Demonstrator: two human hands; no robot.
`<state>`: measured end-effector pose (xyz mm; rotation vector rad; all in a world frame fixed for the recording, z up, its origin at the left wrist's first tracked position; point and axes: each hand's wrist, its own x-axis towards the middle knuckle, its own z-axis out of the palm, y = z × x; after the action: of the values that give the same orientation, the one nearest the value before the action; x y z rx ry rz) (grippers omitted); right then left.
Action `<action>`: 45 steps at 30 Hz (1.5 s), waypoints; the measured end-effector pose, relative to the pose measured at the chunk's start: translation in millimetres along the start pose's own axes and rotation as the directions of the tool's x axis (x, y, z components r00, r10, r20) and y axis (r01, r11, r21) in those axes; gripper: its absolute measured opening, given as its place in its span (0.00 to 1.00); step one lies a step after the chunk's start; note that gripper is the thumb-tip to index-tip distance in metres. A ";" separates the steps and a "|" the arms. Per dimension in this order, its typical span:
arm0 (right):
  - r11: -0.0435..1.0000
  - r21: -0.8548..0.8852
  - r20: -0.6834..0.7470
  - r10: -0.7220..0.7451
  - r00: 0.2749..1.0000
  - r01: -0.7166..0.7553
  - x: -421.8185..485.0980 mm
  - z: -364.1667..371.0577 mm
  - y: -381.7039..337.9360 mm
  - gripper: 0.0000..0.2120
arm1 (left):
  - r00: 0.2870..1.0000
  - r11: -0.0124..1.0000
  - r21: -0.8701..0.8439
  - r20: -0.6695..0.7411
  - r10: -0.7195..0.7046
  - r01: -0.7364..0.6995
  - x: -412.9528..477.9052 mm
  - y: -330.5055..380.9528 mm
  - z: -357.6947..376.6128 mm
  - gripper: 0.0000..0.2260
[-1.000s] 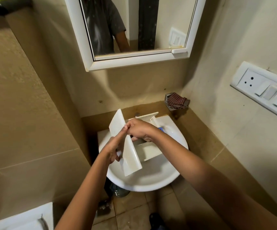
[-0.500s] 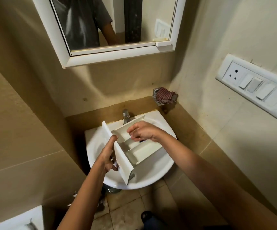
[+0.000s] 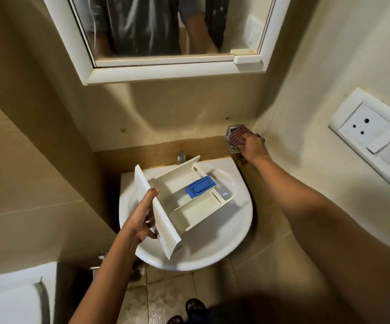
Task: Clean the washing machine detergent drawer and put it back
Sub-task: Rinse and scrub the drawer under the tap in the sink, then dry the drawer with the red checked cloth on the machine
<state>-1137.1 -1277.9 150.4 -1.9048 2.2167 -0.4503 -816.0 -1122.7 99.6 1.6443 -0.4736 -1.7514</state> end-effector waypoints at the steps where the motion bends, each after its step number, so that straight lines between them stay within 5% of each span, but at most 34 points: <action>1: 1.000 -0.025 0.018 -0.015 1.000 0.015 3.2 1.5 3.1 0.15 | 1.000 1.000 0.007 -0.004 0.007 -0.007 -1.0 -1.0 0.8 0.28; 7: 0.979 -0.200 -0.051 -0.038 0.998 0.027 11.0 9.9 10.0 0.13 | 0.999 1.000 -0.016 -0.050 0.008 -0.008 -4.6 -9.2 4.6 0.28; 12: 0.982 -0.186 -0.132 -0.009 0.991 -0.016 19.8 11.4 9.0 0.12 | 0.998 0.995 -0.096 -0.065 -0.004 -0.002 -4.5 -12.8 1.8 0.35; 24: 0.973 -0.232 -0.011 0.007 1.000 -0.010 30.1 13.3 7.9 0.20 | 0.995 0.979 -0.200 -0.097 0.026 -0.045 -15.9 -22.1 -10.5 0.34; 29: 0.953 -0.303 -0.086 -0.046 0.995 0.018 28.7 10.3 7.9 0.13 | 0.993 0.969 -0.241 -0.112 0.036 -0.062 -27.0 -32.5 -18.3 0.38; 36: 0.998 -0.060 -0.276 -0.006 0.961 -0.011 5.9 -7.9 -25.8 0.14 | 0.992 0.957 -0.265 -0.077 0.098 -0.115 -54.5 -39.8 -41.5 0.42; 40: 0.976 0.166 -0.341 -0.079 0.937 0.143 -24.8 -5.7 -61.5 0.14 | 0.989 0.950 -0.276 -0.068 0.133 -0.147 -74.5 -48.5 -64.1 0.39; 45: 0.741 0.671 -0.018 -0.037 0.999 0.039 -79.1 12.7 -121.8 0.08 | 0.985 0.951 -0.261 -0.097 0.146 -0.166 -111.7 -70.7 -109.2 0.48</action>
<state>-1007.0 -1217.3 175.9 -1.5308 1.6599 -1.0890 -729.0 -976.2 118.2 1.4361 -0.3061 -1.5548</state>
